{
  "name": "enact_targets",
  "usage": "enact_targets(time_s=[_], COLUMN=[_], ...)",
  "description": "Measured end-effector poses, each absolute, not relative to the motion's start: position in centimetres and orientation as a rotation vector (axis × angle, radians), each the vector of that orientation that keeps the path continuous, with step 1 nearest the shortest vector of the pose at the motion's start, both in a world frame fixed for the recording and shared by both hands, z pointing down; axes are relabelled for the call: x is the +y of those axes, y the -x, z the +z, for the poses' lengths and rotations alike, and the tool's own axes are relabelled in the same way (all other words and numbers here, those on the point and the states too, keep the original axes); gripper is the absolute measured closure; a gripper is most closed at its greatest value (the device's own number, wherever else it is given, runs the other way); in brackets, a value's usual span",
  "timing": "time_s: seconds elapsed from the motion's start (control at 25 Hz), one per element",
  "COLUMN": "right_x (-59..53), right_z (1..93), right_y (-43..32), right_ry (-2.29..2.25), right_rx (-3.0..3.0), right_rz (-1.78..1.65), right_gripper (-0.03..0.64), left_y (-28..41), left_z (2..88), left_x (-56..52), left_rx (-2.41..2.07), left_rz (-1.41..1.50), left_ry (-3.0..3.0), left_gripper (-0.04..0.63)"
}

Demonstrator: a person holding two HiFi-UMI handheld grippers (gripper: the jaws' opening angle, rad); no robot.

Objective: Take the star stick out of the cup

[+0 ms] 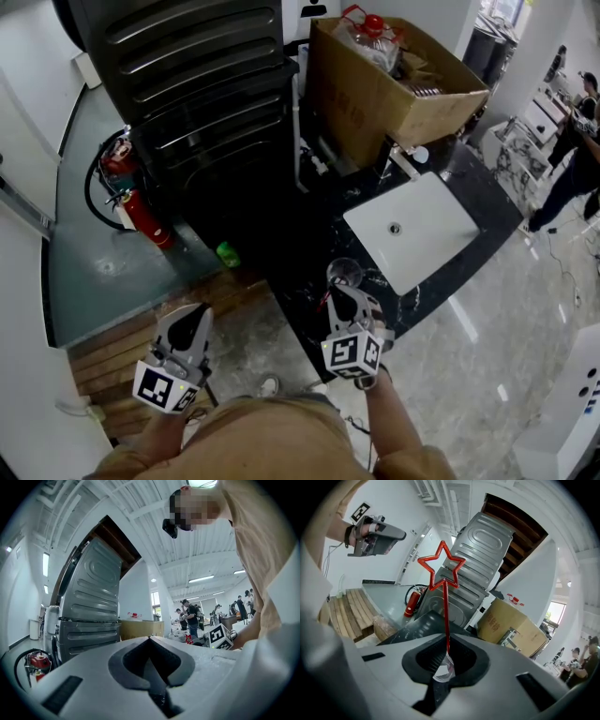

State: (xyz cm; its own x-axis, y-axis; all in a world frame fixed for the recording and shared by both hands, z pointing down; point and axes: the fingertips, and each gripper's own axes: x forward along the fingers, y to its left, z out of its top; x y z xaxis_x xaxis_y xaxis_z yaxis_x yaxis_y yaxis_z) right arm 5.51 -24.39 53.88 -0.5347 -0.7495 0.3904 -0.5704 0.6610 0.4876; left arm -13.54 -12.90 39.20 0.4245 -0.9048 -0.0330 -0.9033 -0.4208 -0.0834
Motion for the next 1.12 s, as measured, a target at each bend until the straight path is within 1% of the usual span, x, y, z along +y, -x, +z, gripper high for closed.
enact_targets(time_s=[0.52, 1.12], right_x=[-24.1, -23.8], right_z=[52.9, 49.4], right_y=[-6.7, -8.4], right_ry=[-1.096, -1.239], right_rx=[-2.348, -2.419], right_rz=[-0.294, -0.240], right_gripper=[0.603, 0.603], left_y=[13.0, 12.2], left_z=[39.0, 38.7], left_x=[-12.4, -12.1], left_rx=[1.616, 1.565], left_rz=[-0.009, 0.006], left_ry=[2.582, 2.607], left_gripper=[0.595, 0.595])
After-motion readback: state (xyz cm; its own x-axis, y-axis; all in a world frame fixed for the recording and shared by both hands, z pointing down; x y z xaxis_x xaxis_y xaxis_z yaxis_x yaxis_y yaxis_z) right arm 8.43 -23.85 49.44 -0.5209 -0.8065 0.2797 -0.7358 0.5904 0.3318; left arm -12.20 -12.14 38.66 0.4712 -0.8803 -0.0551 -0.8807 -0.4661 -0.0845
